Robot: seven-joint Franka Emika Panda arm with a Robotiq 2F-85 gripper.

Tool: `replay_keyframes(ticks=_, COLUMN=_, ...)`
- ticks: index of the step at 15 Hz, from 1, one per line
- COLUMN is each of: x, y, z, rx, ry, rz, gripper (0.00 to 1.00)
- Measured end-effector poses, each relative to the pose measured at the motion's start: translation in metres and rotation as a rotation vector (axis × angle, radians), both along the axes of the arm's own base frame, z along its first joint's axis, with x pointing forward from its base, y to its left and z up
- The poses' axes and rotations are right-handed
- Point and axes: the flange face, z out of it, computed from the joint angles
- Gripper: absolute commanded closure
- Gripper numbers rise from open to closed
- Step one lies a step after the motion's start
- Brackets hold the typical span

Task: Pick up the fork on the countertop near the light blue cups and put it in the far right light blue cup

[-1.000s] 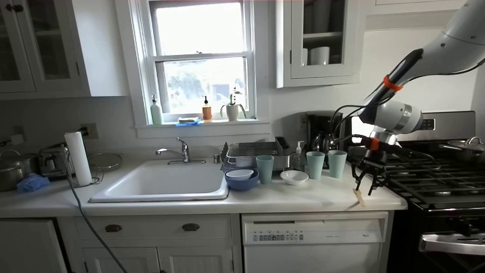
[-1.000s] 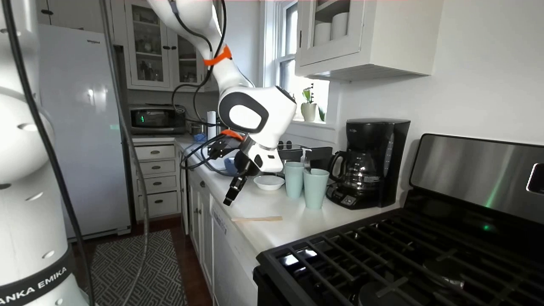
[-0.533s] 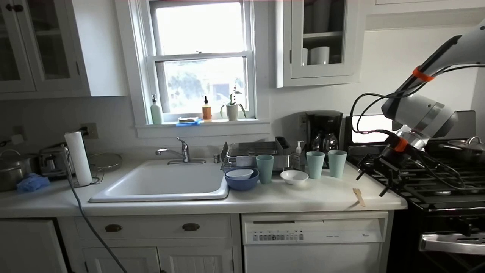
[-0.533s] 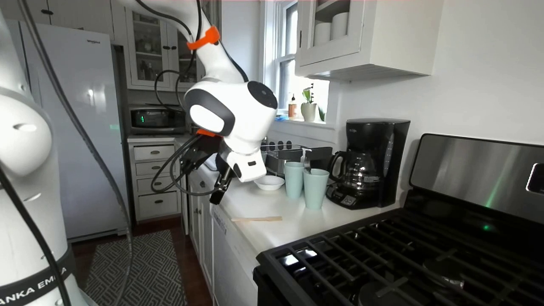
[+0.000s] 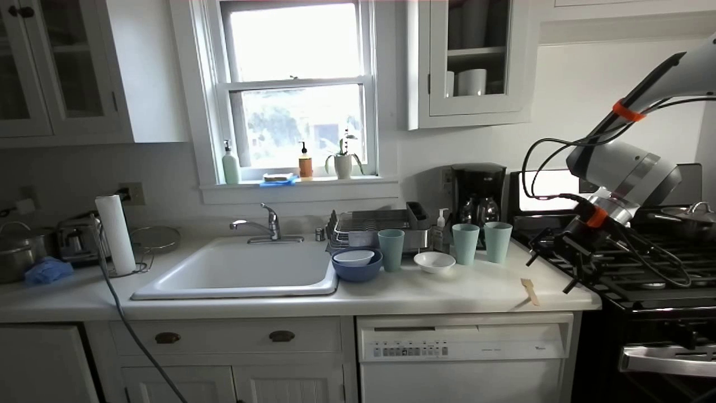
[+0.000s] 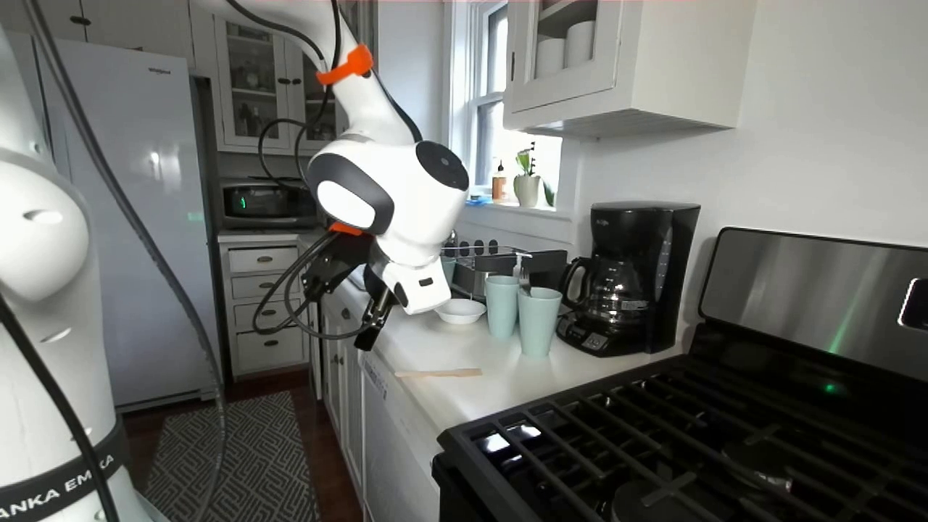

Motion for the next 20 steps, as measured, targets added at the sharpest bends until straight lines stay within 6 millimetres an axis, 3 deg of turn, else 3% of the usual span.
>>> replay_keyframes(ticks=11, x=-0.017, y=-0.010, z=-0.070, rx=0.033, ry=-0.174, rz=-0.025, gripper=0.00)
replay_keyframes(ticks=20, x=-0.003, y=-0.017, z=-0.111, rx=-0.010, ry=-0.340, rz=-0.091, gripper=0.02)
